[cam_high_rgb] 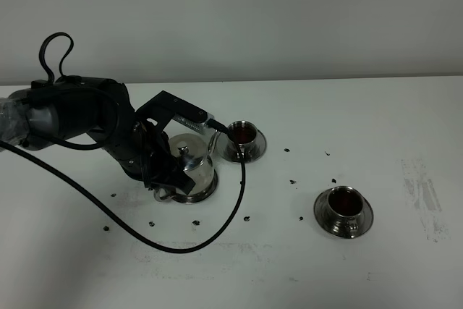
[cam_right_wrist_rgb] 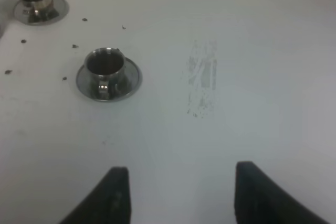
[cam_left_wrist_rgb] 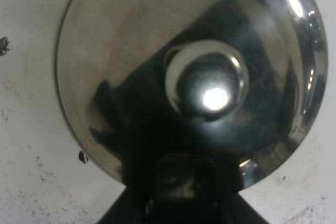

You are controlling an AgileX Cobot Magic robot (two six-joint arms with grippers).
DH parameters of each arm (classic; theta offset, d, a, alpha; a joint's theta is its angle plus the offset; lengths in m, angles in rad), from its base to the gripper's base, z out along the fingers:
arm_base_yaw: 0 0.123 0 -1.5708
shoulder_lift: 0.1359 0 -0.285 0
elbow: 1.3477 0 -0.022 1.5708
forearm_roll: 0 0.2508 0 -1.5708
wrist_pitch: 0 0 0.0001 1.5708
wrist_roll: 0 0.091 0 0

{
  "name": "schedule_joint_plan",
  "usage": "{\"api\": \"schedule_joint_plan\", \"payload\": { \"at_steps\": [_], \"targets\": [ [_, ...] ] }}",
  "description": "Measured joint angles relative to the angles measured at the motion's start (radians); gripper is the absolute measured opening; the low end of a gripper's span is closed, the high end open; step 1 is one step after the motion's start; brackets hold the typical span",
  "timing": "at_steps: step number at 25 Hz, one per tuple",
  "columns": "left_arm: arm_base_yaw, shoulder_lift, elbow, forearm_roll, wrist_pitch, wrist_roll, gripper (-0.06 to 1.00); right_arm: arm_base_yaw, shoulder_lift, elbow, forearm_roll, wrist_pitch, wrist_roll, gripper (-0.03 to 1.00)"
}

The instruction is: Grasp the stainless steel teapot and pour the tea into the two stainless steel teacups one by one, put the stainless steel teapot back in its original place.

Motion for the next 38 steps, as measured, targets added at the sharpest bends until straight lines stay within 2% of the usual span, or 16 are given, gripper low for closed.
{"api": "schedule_joint_plan", "payload": {
  "at_steps": [10,17,28,34,38],
  "targets": [
    [0.0,0.0,0.0,-0.002,-0.014,0.002,0.31,0.0,0.0,0.0,0.0,0.0,0.0,0.43],
    [0.0,-0.018,0.0,-0.002,-0.015,0.002,0.32,0.0,0.0,0.0,0.0,0.0,0.0,0.43],
    [-0.021,-0.242,0.009,-0.002,0.054,0.001,0.32,0.0,0.0,0.0,0.0,0.0,0.0,0.43],
    [-0.018,-0.495,0.171,-0.001,0.034,0.001,0.32,0.0,0.0,0.0,0.0,0.0,0.0,0.43],
    [0.045,-0.694,0.293,0.025,0.017,0.001,0.32,0.0,0.0,0.0,0.0,0.0,0.0,0.43]
  ]
}}
